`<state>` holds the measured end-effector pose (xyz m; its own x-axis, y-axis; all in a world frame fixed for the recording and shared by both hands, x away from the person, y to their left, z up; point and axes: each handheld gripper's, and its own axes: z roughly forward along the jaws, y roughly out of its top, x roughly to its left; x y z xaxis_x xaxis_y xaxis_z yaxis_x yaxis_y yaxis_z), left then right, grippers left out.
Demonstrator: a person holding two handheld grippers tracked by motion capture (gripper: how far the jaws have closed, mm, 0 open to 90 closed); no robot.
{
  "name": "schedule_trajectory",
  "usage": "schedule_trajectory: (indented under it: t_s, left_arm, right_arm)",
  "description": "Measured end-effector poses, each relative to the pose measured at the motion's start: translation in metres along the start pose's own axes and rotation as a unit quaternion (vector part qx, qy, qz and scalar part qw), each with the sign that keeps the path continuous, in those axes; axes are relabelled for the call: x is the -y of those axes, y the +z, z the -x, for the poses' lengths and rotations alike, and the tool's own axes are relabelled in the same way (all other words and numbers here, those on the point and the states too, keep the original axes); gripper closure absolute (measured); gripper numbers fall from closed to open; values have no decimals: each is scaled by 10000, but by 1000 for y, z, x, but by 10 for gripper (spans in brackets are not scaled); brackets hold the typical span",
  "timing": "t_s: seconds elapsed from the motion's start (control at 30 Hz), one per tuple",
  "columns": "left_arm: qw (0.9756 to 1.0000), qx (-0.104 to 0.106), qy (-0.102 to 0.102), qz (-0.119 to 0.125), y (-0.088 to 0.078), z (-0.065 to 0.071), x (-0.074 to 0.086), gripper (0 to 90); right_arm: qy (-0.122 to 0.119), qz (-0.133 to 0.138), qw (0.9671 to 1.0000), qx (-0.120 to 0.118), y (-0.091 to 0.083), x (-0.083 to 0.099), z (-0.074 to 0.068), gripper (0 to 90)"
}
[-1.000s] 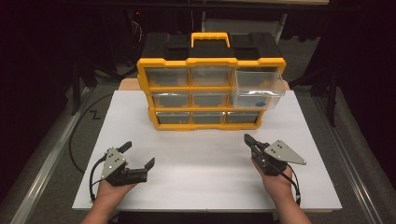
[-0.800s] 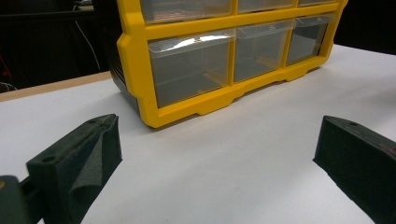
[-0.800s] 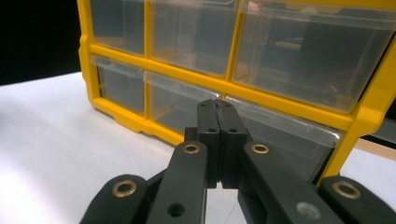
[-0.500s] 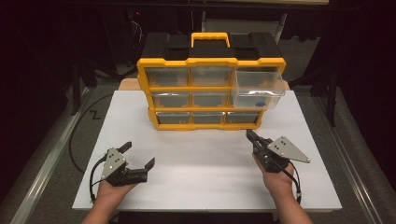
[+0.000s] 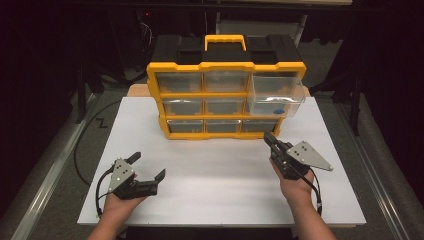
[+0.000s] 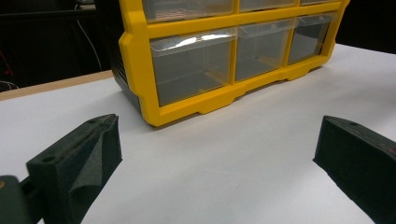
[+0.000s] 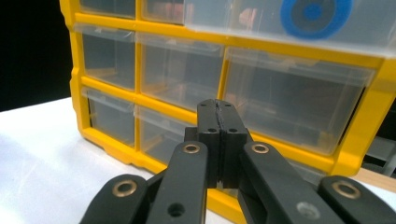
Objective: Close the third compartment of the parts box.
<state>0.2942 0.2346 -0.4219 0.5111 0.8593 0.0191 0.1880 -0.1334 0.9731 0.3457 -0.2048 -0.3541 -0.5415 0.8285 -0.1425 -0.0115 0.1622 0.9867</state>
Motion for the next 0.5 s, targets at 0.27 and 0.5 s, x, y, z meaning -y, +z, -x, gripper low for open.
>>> schedule_trajectory:
  t_s: [0.27,0.5]
  left_arm:
    - [10000,0,0,8,0,0,0,13]
    - [10000,-7,-6,30,-1,0,0,13]
  right_arm:
    - [30,133,9999,33,6,-8,1,900]
    - [-27,208,9998,60,8,-14,1,900]
